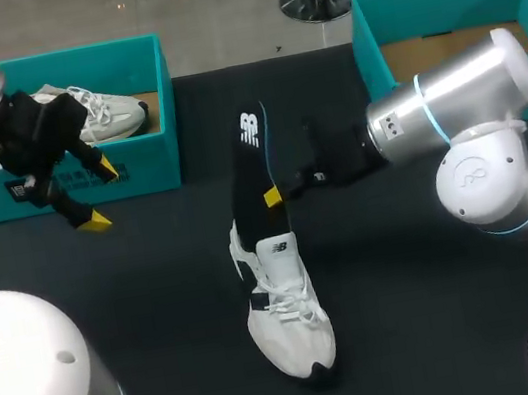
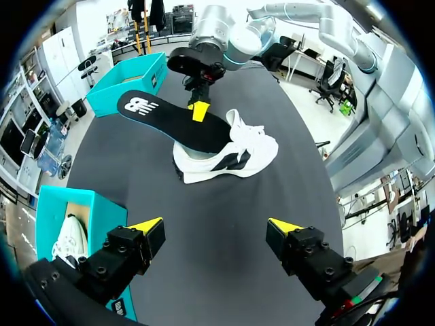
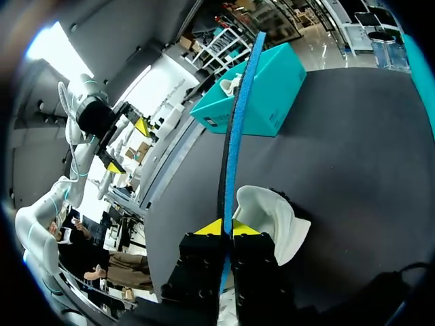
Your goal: Take the shoe out of the shoebox, open the shoe tongue, remove and reinsert the insole, then place the shoe into the shoebox
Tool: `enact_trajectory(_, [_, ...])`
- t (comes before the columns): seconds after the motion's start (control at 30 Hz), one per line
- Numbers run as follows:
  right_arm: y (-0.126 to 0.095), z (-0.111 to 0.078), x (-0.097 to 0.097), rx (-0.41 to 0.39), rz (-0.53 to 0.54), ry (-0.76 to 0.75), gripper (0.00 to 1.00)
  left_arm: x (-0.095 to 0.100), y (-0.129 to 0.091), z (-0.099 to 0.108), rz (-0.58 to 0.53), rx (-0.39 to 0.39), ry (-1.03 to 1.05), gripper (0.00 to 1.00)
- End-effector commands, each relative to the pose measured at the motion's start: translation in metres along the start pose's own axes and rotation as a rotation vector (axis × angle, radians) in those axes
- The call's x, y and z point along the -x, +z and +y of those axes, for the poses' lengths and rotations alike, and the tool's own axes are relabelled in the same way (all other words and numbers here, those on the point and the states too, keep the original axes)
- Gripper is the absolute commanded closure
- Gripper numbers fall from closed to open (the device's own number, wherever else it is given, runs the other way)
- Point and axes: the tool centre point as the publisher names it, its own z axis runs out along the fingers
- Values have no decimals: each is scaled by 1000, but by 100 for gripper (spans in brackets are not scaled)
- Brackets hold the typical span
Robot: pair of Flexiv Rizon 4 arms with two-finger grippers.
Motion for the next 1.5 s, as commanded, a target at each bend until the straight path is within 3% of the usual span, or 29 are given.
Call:
enact_trajectory(0.03, [6,-11,-2,13,4,3,100,0,-1,0,1,2,0,0])
enact_trajectory(0.5, [19,-46,-2,-18,7,57,100,0,-1,0,1,2,0,0])
enact_trajectory(0.8, [23,-55,-1,-31,2,88,100,0,-1,0,1,2,0,0])
enact_trajectory(0.83, [23,-53,-1,-32,3,89,82,0,-1,0,1,2,0,0])
enact_trajectory(0.87, [22,-50,-2,-33,3,89,54,0,-1,0,1,2,0,0])
enact_trajectory(0.9, [22,-49,-2,-34,2,88,17,0,-1,0,1,2,0,0])
enact_trajectory(0.93, [21,-46,-2,-35,3,86,4,0,-1,0,1,2,0,0])
enact_trajectory(0.97, [20,-43,-3,-31,7,82,0,0,-1,0,1,2,0,0])
enact_trajectory(1.43, [18,-15,2,-48,-3,37,0,0,-1,0,1,2,0,0])
enact_trajectory(1.47, [18,-14,3,-50,-4,34,6,0,-1,0,1,2,0,0])
enact_trajectory(1.5, [18,-13,3,-51,-4,32,36,0,-1,0,1,2,0,0])
